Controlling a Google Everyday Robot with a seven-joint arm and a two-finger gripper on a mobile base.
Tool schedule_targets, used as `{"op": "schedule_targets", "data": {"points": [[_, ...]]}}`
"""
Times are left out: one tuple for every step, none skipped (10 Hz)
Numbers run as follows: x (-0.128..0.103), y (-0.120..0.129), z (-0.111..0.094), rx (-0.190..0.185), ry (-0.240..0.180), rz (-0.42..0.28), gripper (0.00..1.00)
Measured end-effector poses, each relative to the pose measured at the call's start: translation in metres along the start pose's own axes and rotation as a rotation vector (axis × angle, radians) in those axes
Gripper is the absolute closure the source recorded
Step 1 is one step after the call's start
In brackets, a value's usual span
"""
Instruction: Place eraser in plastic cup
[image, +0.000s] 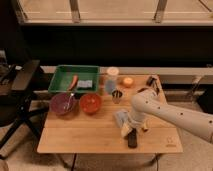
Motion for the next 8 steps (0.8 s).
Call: {"op": "schedule_targets", "data": {"points": [[-0.001,0.003,-0.004,0.026,-0.016,-0.003,0.62],[-0.001,0.003,-0.012,0.048,-0.034,-0.004,0.71],[0.000,0.002,-0.018,0.060,-0.046,-0.003,0.79],[0.000,-0.001,-0.027,0.072,-0.066,-0.001,0.92],[-0.001,-0.005,-0.035,0.077,-0.084,0.003,0.98],[-0.002,-0.010,-0.044,0.075,-0.099,0.009,1.00],[-0.008,-0.017,-0.060,0.065,-0.129,0.013,1.00],[-0.018,-0.023,-0.083,0.046,-0.168,0.011,1.00]]}}
